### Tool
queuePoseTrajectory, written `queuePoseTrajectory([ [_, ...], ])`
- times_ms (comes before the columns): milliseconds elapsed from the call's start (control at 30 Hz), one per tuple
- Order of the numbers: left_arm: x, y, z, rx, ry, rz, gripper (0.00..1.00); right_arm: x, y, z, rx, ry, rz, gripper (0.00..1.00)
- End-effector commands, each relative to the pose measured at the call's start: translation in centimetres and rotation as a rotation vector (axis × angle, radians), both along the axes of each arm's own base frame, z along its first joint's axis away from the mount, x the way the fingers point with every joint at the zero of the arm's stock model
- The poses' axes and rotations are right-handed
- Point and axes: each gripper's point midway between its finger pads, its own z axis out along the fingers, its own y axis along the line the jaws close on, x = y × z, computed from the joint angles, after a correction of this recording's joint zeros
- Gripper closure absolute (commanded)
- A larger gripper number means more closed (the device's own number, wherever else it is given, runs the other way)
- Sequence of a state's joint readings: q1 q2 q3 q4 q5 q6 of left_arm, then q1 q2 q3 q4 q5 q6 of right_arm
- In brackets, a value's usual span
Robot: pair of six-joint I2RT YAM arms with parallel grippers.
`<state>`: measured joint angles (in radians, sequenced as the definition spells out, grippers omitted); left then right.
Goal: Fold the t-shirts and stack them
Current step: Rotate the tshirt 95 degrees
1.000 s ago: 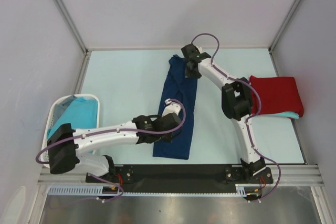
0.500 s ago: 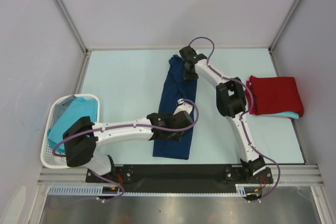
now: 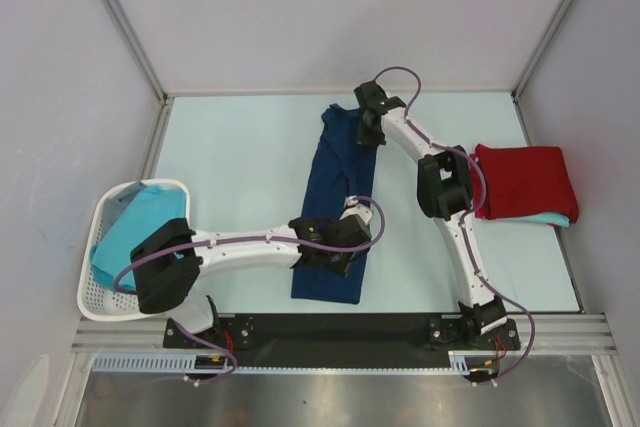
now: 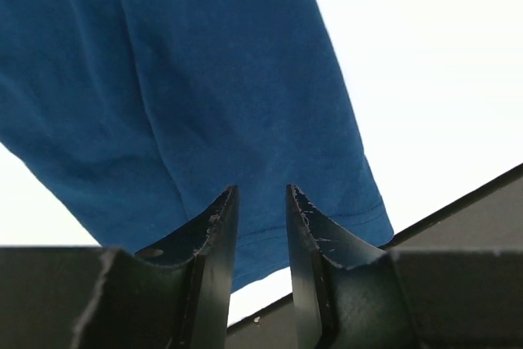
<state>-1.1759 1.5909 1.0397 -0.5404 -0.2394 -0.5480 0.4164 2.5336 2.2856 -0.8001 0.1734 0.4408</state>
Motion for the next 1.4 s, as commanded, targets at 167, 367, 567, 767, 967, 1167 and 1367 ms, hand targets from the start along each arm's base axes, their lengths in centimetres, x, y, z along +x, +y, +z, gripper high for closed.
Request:
queuePoseTrajectory([
  [167, -1.8, 1.3, -2.7, 0.049, 0.103, -0.043, 0.66, 2.3, -3.5, -0.3, 0.017, -0.004, -0.085, 1.00],
  [367, -2.8, 3.0, -4.3, 0.100, 0.164, -0.042, 0.67, 2.8, -4.1, -0.2, 0.036, -0.002, -0.098, 1.00],
  [567, -3.3, 3.9, -4.9, 0.110, 0.182, -0.023, 0.68, 2.8, -3.2, 0.4, 0.091, -0.001, -0.057, 1.00],
  [767, -0.9, 3.4, -0.3, 0.009, 0.026, 0.039, 0.66, 2.8, -2.4, 6.8, 0.072, -0.123, -0.062, 0.52],
  [967, 1.1, 3.0, 4.5, -0.075, -0.084, 0.087, 0.62, 2.5, -3.4, 10.1, 0.085, -0.171, -0.061, 0.38],
  [1167, 1.7, 3.8, 5.6, -0.079, -0.112, 0.135, 0.63, 1.7, -4.2, 7.0, 0.055, -0.108, -0.058, 0.39],
  [1367, 2.0, 5.2, 7.1, -0.104, -0.148, 0.192, 0.62, 0.8, -4.3, 2.6, 0.027, -0.030, -0.052, 0.40],
])
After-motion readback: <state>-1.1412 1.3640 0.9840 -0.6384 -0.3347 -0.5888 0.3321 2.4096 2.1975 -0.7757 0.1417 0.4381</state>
